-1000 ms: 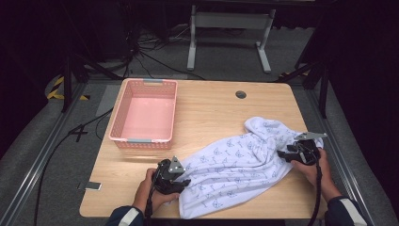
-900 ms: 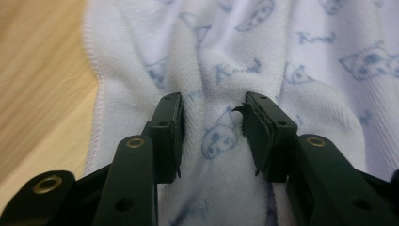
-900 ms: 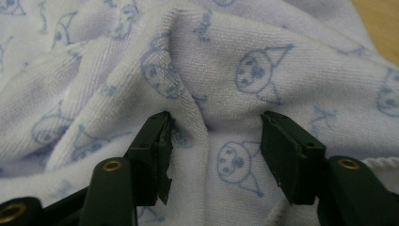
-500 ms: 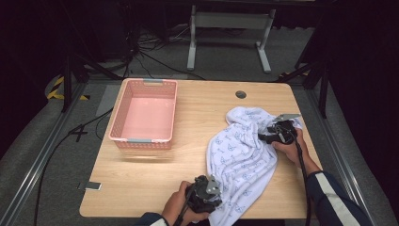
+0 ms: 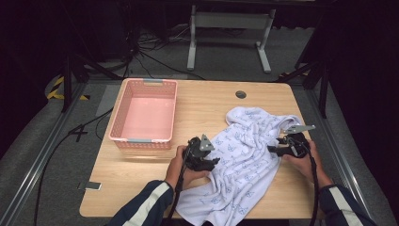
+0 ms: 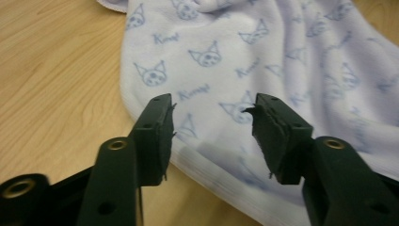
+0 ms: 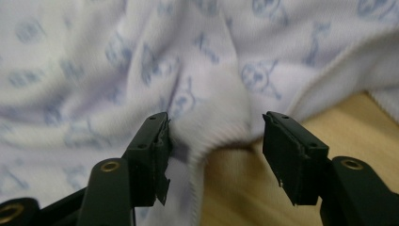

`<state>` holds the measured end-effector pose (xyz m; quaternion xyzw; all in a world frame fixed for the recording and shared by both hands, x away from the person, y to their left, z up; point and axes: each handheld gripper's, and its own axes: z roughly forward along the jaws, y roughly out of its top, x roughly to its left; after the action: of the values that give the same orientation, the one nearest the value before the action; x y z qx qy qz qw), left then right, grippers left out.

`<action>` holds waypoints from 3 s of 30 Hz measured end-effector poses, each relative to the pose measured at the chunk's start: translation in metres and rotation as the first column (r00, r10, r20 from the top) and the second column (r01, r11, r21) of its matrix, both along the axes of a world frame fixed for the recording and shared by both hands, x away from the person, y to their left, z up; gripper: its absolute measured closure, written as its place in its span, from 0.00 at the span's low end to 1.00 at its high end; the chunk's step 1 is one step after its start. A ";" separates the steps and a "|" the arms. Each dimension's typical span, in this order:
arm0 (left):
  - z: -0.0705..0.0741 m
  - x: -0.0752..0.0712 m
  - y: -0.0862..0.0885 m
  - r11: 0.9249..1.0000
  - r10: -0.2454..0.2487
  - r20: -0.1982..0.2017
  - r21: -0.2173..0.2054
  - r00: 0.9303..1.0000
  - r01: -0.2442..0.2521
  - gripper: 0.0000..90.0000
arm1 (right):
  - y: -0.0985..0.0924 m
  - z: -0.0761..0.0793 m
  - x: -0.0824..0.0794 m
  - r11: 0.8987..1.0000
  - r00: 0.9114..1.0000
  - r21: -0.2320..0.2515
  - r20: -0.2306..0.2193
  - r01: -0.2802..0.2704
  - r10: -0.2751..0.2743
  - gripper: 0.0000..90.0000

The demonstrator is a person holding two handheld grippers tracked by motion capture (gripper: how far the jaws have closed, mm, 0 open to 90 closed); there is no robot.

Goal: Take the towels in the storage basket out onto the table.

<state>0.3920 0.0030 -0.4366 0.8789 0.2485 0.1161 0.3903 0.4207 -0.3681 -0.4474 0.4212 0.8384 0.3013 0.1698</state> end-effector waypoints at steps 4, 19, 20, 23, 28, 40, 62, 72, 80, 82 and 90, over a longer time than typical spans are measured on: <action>-0.015 0.017 -0.009 0.999 -0.024 -0.013 0.046 1.000 0.024 0.63 | -0.009 0.000 -0.006 0.999 0.999 0.007 0.000 0.041 -0.041 0.46; -0.019 -0.055 -0.002 0.957 -0.238 -0.118 0.143 0.964 0.254 0.82 | -0.065 0.000 -0.061 0.983 0.983 -0.014 -0.013 0.182 -0.182 0.51; -0.018 -0.060 -0.001 0.953 -0.246 -0.121 0.149 0.962 0.262 0.82 | -0.065 0.002 -0.063 0.985 0.985 -0.025 -0.024 0.170 -0.171 0.51; -0.016 -0.075 0.002 0.938 -0.297 -0.159 0.139 0.942 0.319 0.81 | -0.068 0.005 -0.065 0.991 0.990 -0.051 -0.063 0.121 -0.124 0.56; -0.009 -0.070 0.003 0.951 -0.288 -0.123 0.085 0.950 0.299 0.68 | -0.067 0.012 -0.069 0.995 0.996 -0.061 -0.035 0.074 -0.076 0.57; 0.006 0.016 -0.037 0.994 -0.108 -0.047 -0.025 0.993 0.107 0.49 | -0.053 0.015 -0.018 0.984 0.980 -0.024 0.101 0.175 -0.171 0.58; -0.015 0.075 -0.071 0.984 -0.042 -0.012 0.170 0.999 0.044 0.96 | -0.055 0.002 -0.019 0.991 0.992 -0.042 0.034 0.124 -0.123 0.94; -0.013 0.006 -0.020 0.972 -0.125 -0.061 0.194 0.990 0.134 0.95 | -0.045 0.018 -0.061 0.999 0.999 0.031 -0.008 -0.036 0.036 0.92; -0.015 -0.037 0.004 0.969 -0.192 -0.136 0.134 0.972 0.210 0.91 | -0.024 0.015 -0.087 0.994 0.994 0.010 -0.024 -0.108 0.109 0.75; -0.012 -0.037 0.006 0.972 -0.190 -0.122 0.117 0.974 0.204 0.87 | -0.026 0.020 -0.086 0.997 0.998 0.027 0.013 -0.065 0.065 0.66; 0.003 0.005 -0.004 0.999 0.012 -0.017 0.035 1.000 -0.011 0.54 | -0.025 0.048 -0.039 0.994 0.987 0.106 0.151 0.036 -0.052 0.48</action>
<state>0.3966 -0.0006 -0.4332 0.8851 0.2548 0.1151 0.3721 0.3821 -0.3936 -0.3991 0.4232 0.7968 0.3718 0.2187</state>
